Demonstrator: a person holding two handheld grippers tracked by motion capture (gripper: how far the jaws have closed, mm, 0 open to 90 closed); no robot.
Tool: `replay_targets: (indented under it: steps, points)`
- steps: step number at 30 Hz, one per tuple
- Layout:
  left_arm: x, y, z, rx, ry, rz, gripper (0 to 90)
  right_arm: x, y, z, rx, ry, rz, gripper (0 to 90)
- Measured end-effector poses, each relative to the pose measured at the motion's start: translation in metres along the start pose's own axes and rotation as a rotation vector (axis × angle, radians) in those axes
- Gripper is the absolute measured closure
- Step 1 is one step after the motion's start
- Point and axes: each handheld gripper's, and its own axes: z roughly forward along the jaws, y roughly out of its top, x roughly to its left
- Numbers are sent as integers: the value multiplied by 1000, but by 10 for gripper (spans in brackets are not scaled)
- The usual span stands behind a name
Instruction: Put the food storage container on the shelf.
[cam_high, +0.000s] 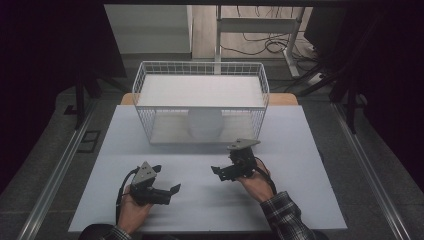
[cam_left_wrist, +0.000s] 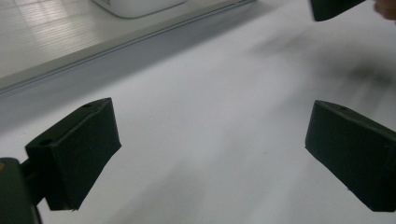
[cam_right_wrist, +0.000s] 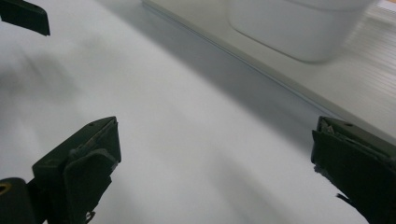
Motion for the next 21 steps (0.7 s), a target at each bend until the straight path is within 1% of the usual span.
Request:
replay_targets:
  steps: [3,7,9,13,15,17,18,20,21]
  points:
    - [0,0,0,4,3,5,23,-1,-11,-15,-22,-6,14,2]
    - [1,-1,1,12,4,-4,23,-2,-22,-31,-41,-25,30,0]
    - [2,-1,1,13,4,-7,23,-3,-31,-42,-56,-40,48,0]
    - [1,-1,2,18,2,-6,23,-5,-44,-56,-71,-63,66,0]
    - [1,-1,2,22,2,-5,23,-4,-54,-61,-74,-85,73,0]
    - [1,-1,3,32,-3,-13,24,-4,-65,-64,-59,-102,74,0]
    - [1,-1,3,37,1,-12,24,-4,-68,-65,-49,-108,72,0]
    - [1,-2,4,48,-2,-19,24,-5,-77,-67,-22,-130,61,0]
    - [2,-2,4,52,-3,-22,24,-6,-82,-67,-9,-136,64,0]
